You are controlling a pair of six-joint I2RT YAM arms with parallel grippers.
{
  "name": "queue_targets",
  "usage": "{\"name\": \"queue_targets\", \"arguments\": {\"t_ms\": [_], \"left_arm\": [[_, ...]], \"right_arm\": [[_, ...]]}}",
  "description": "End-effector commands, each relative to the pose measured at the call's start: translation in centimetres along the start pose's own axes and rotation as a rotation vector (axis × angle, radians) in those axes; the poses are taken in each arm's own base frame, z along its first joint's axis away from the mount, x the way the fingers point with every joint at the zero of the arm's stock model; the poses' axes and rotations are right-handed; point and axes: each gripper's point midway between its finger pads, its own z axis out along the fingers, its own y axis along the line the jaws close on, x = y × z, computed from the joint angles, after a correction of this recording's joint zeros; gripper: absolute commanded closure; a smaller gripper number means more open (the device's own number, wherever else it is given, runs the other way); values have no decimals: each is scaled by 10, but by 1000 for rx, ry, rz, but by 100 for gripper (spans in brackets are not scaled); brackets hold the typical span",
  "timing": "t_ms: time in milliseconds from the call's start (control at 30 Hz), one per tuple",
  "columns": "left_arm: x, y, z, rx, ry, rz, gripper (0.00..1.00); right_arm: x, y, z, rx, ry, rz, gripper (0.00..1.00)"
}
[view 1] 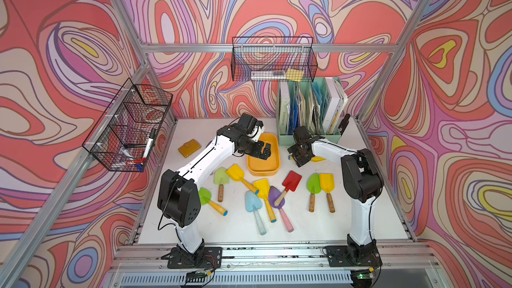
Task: Put the shovel into the storage box
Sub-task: Pick up the shovel from the center of the board.
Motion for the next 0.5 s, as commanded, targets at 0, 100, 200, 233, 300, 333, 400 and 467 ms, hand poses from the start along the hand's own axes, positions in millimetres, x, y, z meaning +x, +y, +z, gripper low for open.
{"name": "queue_targets", "arguments": {"t_ms": [0,100,200,233,300,333,400,467], "left_arm": [[4,-2,1,14,33,13,1],[4,-4,2,27,39,8,1],[5,-5,3,37,44,5,1],[6,-5,2,39,46,4,1],[6,-7,2,44,47,3,1],[6,-7,1,47,48,3,1],[7,-9,0,55,47,3,1],[7,-12,0,63,47,4,1]], "right_arm": [[2,-13,11,38,-6,11,44],[3,-18,12,42,-3,17,55],[4,-23,12,48,-4,25,63],[4,-25,12,49,-4,29,65],[5,-28,12,53,-3,33,68],[6,-29,11,53,-3,34,71],[6,-31,10,52,-3,39,76],[6,-34,8,53,-5,41,81]]}}
